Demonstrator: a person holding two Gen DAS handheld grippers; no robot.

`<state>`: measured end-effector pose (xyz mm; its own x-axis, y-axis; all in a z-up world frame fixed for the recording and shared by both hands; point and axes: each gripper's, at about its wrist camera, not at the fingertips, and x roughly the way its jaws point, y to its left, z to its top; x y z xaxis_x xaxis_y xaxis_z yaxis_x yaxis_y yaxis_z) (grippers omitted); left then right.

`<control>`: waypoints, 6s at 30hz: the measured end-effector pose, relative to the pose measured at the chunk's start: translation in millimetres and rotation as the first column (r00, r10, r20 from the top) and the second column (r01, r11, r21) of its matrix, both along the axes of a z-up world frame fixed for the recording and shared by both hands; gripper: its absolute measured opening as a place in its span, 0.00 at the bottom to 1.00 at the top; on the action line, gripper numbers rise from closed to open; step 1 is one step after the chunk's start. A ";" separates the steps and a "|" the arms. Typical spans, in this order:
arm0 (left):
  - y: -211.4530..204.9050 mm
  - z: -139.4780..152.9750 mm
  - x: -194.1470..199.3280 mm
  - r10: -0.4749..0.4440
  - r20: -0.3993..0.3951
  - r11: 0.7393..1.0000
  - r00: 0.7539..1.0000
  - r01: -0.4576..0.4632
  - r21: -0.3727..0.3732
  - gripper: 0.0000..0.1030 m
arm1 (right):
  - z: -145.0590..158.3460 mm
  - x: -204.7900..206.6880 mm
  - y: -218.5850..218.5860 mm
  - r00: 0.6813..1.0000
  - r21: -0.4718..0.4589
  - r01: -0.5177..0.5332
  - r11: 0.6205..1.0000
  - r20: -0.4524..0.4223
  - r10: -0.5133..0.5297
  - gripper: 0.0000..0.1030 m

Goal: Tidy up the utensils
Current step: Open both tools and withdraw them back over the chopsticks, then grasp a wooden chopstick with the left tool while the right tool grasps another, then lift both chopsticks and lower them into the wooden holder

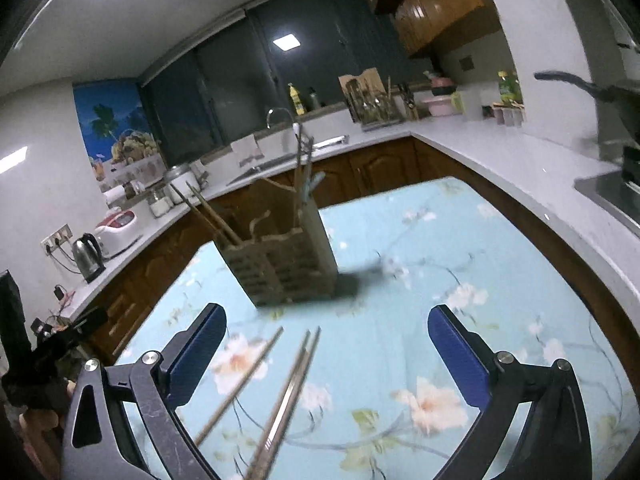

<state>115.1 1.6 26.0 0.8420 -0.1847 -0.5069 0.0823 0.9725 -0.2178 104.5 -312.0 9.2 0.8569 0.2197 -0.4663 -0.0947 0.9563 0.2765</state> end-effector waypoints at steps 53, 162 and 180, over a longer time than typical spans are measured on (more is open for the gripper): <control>-76.0 -112.3 87.9 -0.240 -0.433 0.900 0.869 0.366 0.237 0.47 | -94.7 120.3 39.3 0.894 -0.120 -0.180 0.976 -0.435 0.111 0.06; -4.5 61.9 164.7 -0.038 0.199 0.994 0.979 0.057 -0.093 0.05 | 82.5 171.8 38.6 0.988 -0.003 -0.023 1.000 0.154 0.023 0.06; -15.9 51.1 171.8 -0.058 0.130 0.997 0.990 0.064 -0.043 0.05 | 69.8 185.6 34.8 0.997 0.004 -0.017 1.000 0.073 0.017 0.06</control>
<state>286.9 -14.3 77.1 0.8862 -0.2585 -0.3845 0.1710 0.9538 -0.2472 290.1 -277.2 79.1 0.8846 0.2365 -0.4019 -0.1311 0.9532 0.2724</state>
